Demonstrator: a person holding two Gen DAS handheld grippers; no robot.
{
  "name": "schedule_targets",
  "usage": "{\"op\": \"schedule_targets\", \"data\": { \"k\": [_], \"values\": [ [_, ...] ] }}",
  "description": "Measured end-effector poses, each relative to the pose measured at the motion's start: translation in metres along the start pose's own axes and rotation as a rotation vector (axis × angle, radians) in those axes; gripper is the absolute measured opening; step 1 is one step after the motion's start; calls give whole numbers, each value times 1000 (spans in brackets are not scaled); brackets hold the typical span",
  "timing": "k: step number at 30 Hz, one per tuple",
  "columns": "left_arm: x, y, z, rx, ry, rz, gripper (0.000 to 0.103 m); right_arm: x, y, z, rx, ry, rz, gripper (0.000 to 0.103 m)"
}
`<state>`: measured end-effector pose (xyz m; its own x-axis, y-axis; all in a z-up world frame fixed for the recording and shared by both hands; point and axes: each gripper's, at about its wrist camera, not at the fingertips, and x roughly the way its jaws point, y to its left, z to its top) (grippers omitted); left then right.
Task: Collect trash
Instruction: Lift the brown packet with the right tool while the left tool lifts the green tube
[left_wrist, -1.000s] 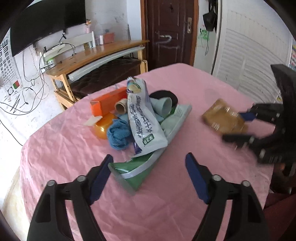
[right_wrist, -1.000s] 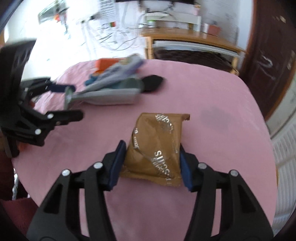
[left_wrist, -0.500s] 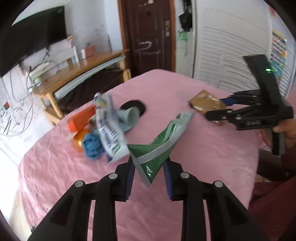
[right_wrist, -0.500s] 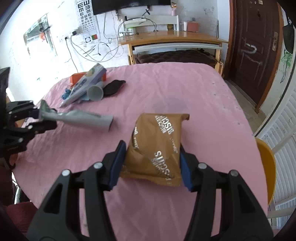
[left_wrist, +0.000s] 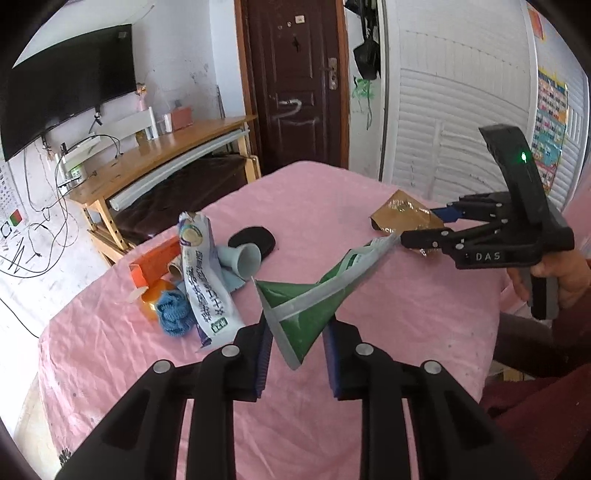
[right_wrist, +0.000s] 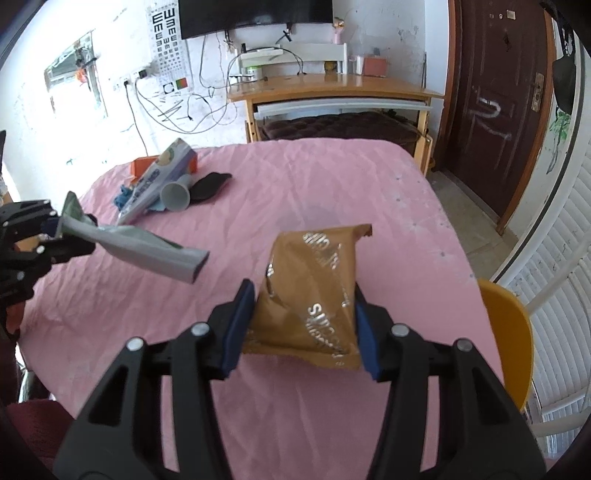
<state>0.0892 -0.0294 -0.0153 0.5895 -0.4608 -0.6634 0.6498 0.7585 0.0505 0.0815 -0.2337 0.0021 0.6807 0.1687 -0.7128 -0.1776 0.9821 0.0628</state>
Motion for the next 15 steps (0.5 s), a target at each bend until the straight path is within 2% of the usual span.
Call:
{"op": "schedule_targets", "data": {
  "k": [2,7,15],
  "values": [
    [-2,3,2,-16,-12,1,21,-2,-2,0,-1,-8,-9,48],
    [-6,10,13,-63,-46,-1,21,-6,-9,2,5,-18,-26,36],
    [2,3,24,-71,-56,1,21,-2,-14,0,-7,-7,-34,10]
  ]
}}
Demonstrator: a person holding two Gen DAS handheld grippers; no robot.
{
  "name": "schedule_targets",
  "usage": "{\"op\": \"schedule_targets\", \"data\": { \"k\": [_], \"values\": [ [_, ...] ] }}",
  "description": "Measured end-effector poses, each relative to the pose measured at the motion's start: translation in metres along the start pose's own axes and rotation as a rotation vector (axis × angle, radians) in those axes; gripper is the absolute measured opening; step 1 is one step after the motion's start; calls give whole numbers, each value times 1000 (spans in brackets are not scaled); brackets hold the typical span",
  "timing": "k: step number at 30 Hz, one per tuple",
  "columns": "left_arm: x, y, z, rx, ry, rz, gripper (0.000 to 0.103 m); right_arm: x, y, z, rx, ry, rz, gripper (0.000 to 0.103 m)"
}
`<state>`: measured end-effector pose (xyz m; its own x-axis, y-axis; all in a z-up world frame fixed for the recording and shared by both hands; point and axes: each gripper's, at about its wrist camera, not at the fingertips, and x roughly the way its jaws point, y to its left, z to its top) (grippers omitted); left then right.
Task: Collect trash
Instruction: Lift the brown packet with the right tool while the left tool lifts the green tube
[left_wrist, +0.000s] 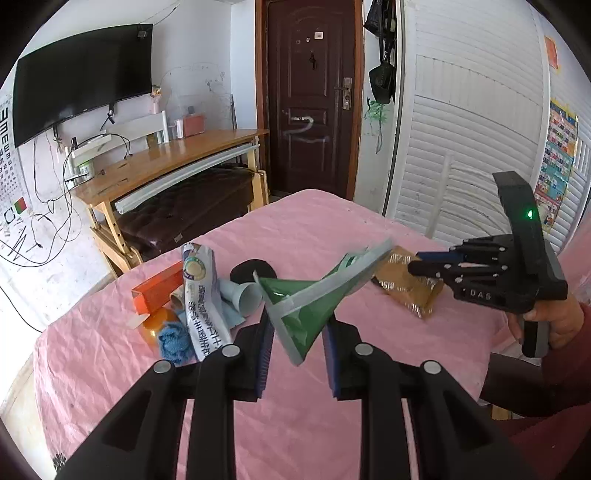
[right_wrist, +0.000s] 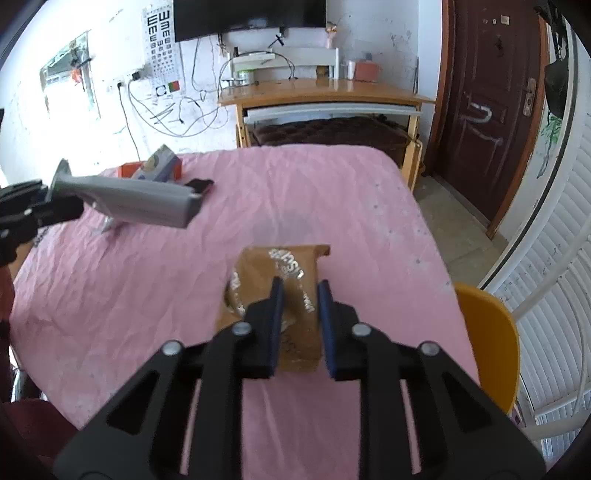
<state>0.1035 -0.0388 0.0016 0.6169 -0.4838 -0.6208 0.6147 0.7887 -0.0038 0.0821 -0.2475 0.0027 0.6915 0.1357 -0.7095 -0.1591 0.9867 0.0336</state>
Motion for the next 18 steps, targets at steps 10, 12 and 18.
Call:
{"op": "schedule_targets", "data": {
  "k": [10,12,18],
  "values": [
    [8,-8,7,6,11,1,21,-4,-4,-1,3,-12,30,4],
    [10,-9,8,1,10,2,21,-6,-4,0,6,-18,35,4],
    [5,-10,11,-10,-26,-9,21,-11,-6,2,28,-49,43,4]
  ]
}}
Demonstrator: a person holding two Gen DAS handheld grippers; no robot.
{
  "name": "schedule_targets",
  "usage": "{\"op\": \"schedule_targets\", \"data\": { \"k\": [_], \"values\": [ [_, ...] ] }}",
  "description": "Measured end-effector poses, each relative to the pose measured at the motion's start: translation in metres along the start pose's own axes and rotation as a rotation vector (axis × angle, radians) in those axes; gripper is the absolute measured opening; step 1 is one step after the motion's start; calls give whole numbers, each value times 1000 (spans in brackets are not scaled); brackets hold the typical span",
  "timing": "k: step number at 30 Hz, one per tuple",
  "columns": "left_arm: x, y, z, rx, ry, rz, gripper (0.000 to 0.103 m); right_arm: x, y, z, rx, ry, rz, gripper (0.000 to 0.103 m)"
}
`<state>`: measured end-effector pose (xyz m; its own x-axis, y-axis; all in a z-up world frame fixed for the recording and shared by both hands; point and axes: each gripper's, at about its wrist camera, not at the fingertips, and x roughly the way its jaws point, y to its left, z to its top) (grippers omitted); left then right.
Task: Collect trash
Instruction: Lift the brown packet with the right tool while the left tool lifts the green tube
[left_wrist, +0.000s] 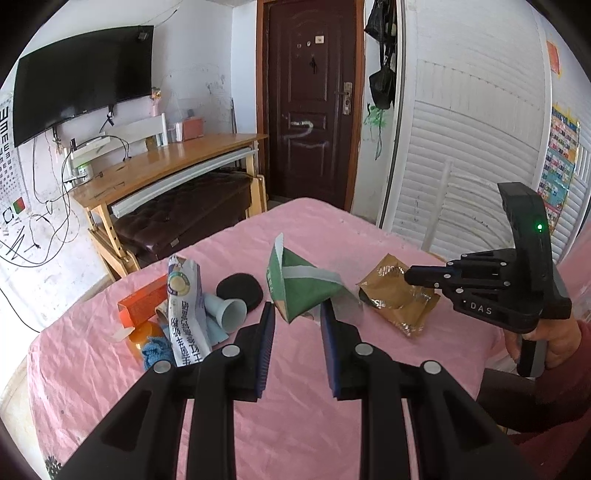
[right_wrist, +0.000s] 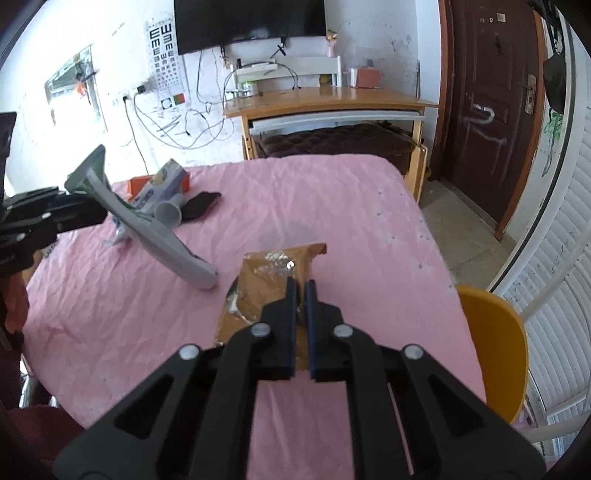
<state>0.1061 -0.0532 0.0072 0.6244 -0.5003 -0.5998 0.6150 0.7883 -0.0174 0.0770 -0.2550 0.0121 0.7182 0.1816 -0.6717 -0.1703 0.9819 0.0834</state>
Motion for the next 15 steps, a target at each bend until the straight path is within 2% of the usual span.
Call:
{"op": "schedule_targets", "data": {
  "k": [3,5,7,9,13,15],
  "values": [
    [3,-3,-1,21,12,-27,22,-2,0,2,-5,-9,-1,4],
    [7,-3,-1,29,14,-47,29,-2,0,3,-9,-11,-2,4],
    [10,-4,-1,29,10,-38,62,-1,1,3,-11,-5,3,4],
    [12,-5,0,30,-2,-32,78,1,2,3,-12,-1,7,4],
    [16,-6,3,2,-12,-41,79,1,1,2,-12,-2,12,4],
    [20,-9,2,-2,8,-39,76,0,0,1,-10,-4,15,4]
  ]
}}
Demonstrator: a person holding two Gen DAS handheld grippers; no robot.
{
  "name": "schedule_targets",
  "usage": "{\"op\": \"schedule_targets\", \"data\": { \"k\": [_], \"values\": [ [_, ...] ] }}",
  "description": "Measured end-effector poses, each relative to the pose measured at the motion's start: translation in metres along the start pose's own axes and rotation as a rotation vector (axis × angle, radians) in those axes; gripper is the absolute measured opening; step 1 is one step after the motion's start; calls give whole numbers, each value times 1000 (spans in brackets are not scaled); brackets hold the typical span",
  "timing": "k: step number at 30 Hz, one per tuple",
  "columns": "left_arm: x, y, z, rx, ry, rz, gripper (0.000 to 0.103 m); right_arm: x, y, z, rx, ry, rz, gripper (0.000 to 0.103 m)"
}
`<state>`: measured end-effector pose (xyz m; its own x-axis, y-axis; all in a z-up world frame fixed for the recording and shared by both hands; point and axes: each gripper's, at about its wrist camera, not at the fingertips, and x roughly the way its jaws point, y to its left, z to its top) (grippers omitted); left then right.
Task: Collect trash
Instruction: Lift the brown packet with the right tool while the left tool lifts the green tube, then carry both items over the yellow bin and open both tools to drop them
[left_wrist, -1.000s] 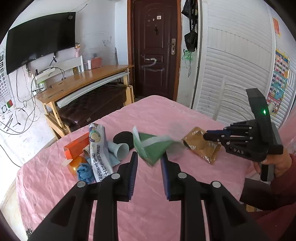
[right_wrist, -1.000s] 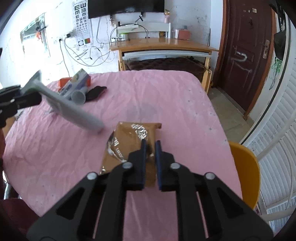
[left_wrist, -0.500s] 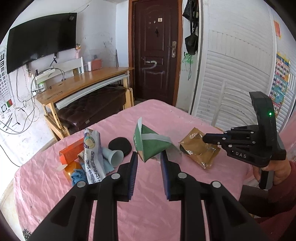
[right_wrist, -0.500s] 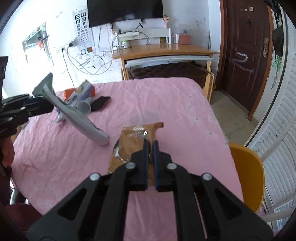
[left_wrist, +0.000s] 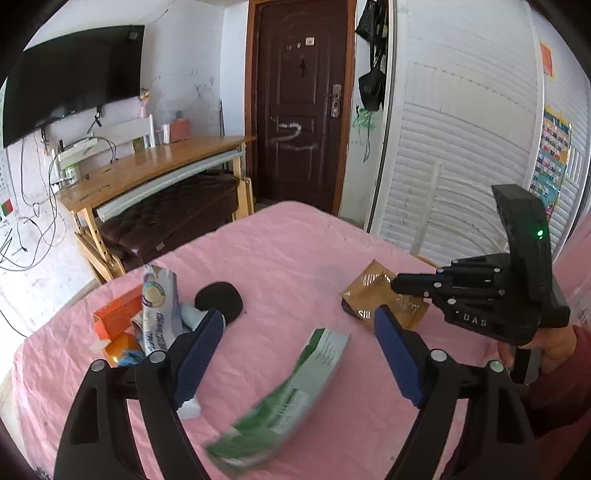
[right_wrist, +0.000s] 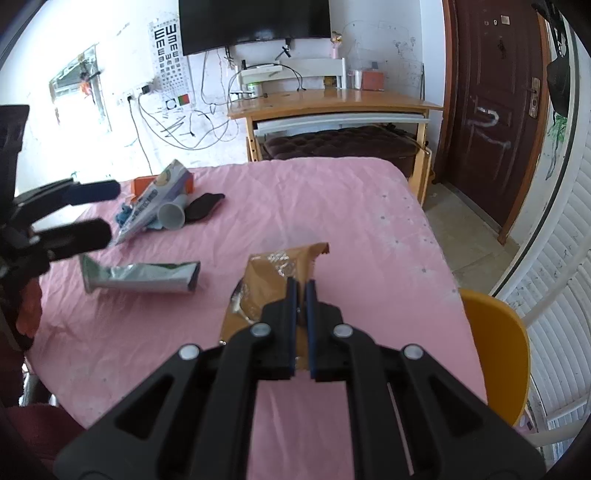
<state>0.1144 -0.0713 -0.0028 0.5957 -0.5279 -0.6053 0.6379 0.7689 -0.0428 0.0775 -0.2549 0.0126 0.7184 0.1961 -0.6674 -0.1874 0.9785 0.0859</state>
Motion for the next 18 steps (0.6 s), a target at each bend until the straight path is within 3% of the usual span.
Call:
{"op": "schedule_targets", "data": {
  "k": [6,9,11,13,18],
  "values": [
    [15,-2,-7,27,118,38,74,0,-4,-1,9,0,0,4],
    [24,-7,-17,102,197,54,73,1,-7,-1,17,1,-1,4],
    [29,-13,-22,142,227,61,63,1,-9,-2,24,2,-1,4],
    [37,-17,-25,167,264,66,44,2,-10,-2,27,3,-1,4],
    [43,-19,-28,177,292,77,37,1,-11,-3,27,2,-2,4]
  ]
}}
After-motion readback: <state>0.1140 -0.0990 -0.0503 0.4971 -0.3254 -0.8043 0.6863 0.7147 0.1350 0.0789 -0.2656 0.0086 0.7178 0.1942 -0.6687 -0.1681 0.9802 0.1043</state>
